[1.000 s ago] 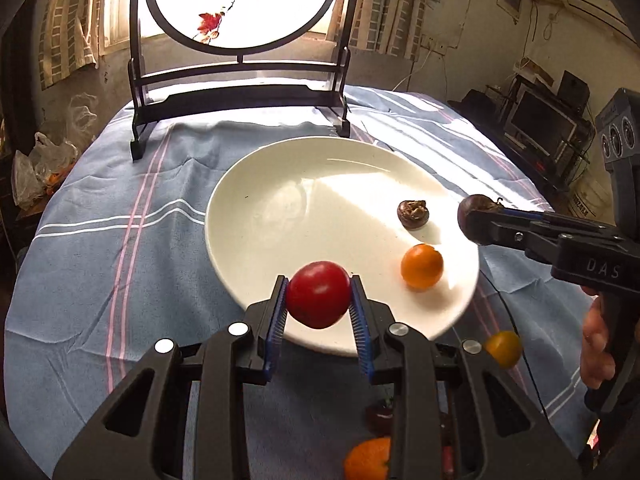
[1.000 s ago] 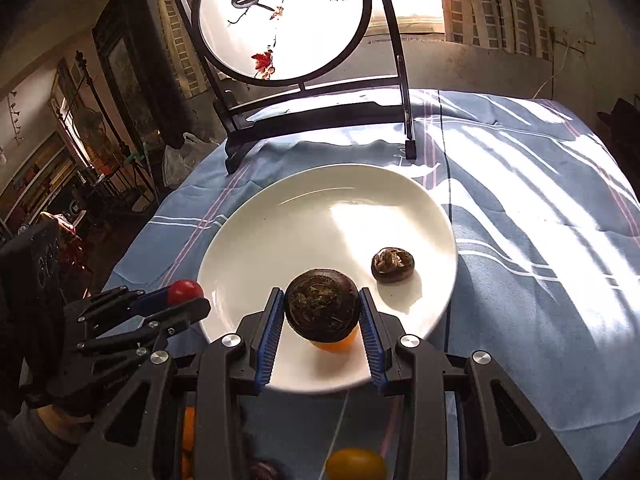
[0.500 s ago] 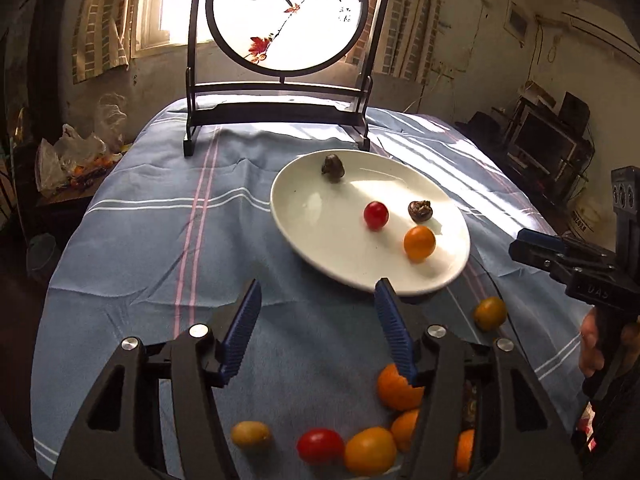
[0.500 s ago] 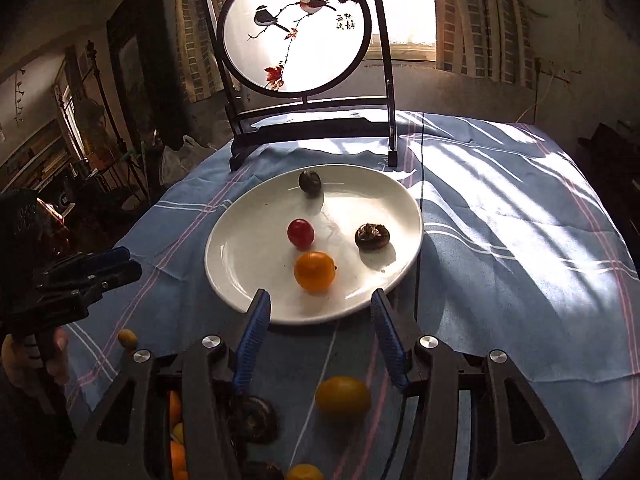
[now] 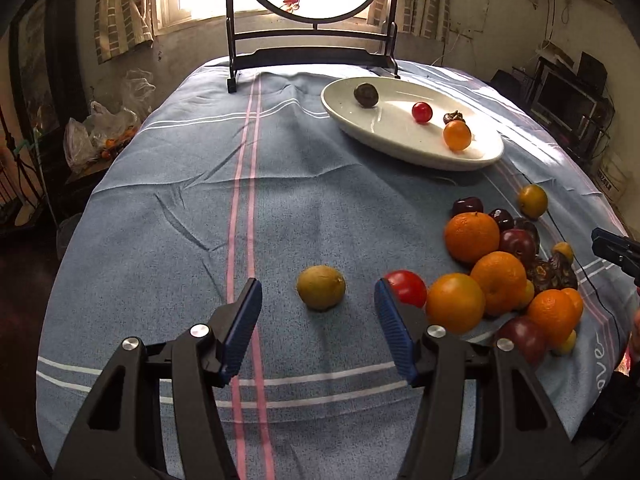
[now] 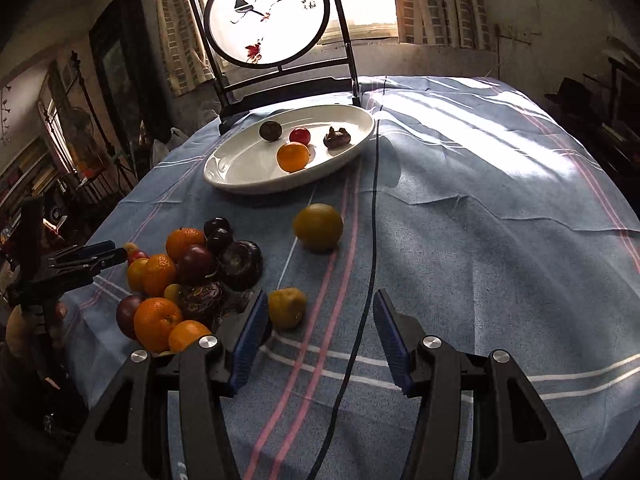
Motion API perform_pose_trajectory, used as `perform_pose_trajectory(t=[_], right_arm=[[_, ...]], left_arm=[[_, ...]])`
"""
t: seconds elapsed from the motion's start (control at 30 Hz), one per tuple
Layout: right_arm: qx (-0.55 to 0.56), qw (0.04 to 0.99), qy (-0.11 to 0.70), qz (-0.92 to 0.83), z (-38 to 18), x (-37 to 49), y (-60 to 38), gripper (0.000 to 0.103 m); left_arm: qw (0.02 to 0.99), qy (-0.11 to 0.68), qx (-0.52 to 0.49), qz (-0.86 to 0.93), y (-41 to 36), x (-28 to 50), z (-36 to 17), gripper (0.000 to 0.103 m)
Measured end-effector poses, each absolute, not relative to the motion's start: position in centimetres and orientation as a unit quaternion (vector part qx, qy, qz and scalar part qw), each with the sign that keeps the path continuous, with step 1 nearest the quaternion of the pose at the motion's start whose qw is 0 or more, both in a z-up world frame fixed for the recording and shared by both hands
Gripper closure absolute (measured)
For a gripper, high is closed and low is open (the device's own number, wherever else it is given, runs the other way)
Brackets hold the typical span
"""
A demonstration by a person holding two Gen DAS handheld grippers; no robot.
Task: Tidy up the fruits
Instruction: 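Grasp a small yellow-green fruit with the left tool while the right tool grasps a small yellow fruit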
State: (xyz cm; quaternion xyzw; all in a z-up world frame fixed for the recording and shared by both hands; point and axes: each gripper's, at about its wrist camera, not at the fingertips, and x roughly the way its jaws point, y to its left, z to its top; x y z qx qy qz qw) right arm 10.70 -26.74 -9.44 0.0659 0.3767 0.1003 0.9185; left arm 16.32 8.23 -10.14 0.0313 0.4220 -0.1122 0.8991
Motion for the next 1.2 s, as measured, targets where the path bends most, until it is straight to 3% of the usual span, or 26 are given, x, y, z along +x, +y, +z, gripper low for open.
perform_pose_trajectory(t=[0.07, 0.1, 0.17, 0.43, 0.7, 1.2], right_arm=[[0.064, 0.919, 0.375, 0.100, -9.3, 10.2, -26.7, 0.048], [0.061, 0.920, 0.374, 0.101, -9.2, 10.0, -26.7, 0.048], [0.052, 0.921, 0.371, 0.104, -8.9, 9.6, -26.4, 0.048], [0.012, 0.913, 0.391, 0.118, -9.6, 10.2, -24.3, 0.052], [0.005, 0.899, 0.425, 0.106, -10.9, 12.6, -23.4, 0.069], [0.150, 0.846, 0.477, 0.186, -12.3, 16.2, -25.7, 0.069]], left_arm=[[0.887, 0.450, 0.026, -0.106, 8.1, 17.5, -11.2, 0.065], [0.886, 0.451, 0.027, -0.104, 8.0, 17.7, -11.4, 0.065], [0.887, 0.448, 0.031, -0.105, 7.8, 17.9, -11.4, 0.076], [0.913, 0.389, 0.030, -0.116, 7.8, 14.9, -9.3, 0.076], [0.913, 0.386, 0.031, -0.131, 7.6, 12.5, -8.7, 0.076], [0.913, 0.383, 0.024, -0.141, 6.8, 12.0, -8.8, 0.076]])
